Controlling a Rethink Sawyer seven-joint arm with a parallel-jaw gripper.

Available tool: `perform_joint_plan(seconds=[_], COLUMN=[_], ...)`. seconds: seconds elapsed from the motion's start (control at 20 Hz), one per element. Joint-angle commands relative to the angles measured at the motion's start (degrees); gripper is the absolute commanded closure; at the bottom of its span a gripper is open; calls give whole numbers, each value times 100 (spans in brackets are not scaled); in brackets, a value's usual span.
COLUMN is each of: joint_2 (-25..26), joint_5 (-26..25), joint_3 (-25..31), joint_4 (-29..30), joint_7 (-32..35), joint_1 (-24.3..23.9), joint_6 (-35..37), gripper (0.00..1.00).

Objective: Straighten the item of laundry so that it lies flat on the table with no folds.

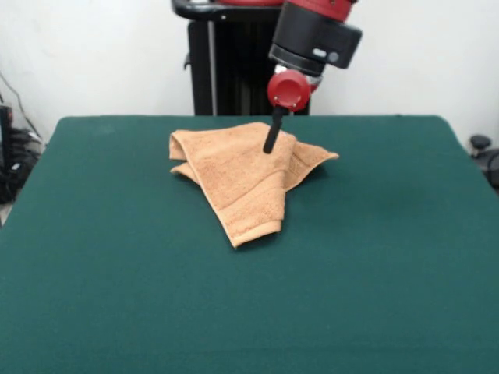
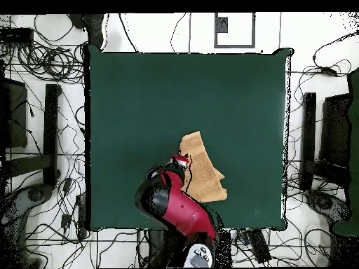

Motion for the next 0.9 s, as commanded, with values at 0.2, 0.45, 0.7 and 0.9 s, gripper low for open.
perform_joint_plan(seconds=[0.2,0.45,0.7,0.9], joint_2=[273,70,-101,-342], joint_5=[-1144,-1232,-1172,-1111], joint_3=[-511,-699,-785,-680], joint_4=[-227,-280,-376,-409], joint_7=[-195,-254,-250,-184], joint_1=[498,621,837,1012], joint_6=[-1603,-1198,-715,-227], gripper=[0,0,0,0])
